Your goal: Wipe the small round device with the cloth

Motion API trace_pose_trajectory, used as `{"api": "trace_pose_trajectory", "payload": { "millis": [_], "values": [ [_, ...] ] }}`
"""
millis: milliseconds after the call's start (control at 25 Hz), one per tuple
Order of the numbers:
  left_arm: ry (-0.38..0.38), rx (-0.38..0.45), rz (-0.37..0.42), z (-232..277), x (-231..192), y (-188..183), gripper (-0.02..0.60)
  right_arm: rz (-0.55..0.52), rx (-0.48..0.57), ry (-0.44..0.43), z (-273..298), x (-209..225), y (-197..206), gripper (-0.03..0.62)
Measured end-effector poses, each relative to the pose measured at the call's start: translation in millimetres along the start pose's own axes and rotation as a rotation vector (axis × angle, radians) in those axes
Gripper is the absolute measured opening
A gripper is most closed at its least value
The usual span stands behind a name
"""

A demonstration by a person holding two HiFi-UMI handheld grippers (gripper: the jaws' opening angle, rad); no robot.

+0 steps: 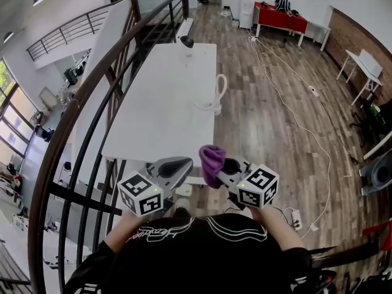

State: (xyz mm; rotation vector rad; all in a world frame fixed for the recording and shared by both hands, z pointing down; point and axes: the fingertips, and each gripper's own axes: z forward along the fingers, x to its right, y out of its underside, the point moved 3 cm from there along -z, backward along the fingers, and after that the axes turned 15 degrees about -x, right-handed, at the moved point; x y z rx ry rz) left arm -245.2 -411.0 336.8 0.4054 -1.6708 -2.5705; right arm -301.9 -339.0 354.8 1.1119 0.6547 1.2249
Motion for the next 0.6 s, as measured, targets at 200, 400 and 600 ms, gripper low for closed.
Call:
{"api": "trace_pose_trajectory", "payload": {
  "millis": [200,400,600],
  "values": [
    [0.007,-0.007,0.000,2.5,3.8,1.5,0.009,-0.002,0.004,-0.008,0.0,-2.6,1.3,0.061],
    [-0.002,0.000,-0.001,0.6,7.5,1.4,0.009,-0.012,0.004,-0.017,-0.6,-5.0,0.1,0.061],
    [-0.014,-0.002,-0.010,1.5,8.1,3.9,0.009,-0.016,0.002,-0.028,-0.3,-4.1,1.6,0.061]
  ]
}}
